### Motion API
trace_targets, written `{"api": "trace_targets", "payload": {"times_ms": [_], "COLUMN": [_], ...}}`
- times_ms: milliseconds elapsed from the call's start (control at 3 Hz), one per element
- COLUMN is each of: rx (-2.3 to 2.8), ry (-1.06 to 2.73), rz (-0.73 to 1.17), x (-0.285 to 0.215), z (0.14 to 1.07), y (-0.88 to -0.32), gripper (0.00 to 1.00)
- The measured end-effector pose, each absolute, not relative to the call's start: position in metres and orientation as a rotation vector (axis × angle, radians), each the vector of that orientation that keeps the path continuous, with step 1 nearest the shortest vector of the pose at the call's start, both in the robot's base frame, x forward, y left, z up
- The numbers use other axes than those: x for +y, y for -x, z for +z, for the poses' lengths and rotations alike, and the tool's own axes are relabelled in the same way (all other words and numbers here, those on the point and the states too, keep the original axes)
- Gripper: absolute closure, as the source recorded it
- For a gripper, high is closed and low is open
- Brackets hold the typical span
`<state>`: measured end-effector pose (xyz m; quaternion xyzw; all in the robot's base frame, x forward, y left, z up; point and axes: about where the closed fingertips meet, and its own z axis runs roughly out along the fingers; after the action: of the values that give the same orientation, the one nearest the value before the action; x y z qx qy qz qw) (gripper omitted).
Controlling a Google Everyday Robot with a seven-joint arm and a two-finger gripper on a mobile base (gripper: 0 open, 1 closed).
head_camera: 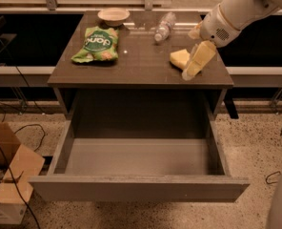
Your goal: Place sponge into top drawer
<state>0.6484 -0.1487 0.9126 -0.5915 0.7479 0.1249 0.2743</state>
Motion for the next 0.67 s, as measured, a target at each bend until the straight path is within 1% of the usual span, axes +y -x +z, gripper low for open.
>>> {"api": "trace_targets", "payload": {"times_ms": [333, 667], "rx": [1.994, 2.035], "ry": [1.575, 1.458], "rz": [0.319, 0.356], "x": [-0.150, -0.141], "z": [0.919, 0.886], "y": [-0.655, -0.657], "gripper": [0.00, 0.00]}}
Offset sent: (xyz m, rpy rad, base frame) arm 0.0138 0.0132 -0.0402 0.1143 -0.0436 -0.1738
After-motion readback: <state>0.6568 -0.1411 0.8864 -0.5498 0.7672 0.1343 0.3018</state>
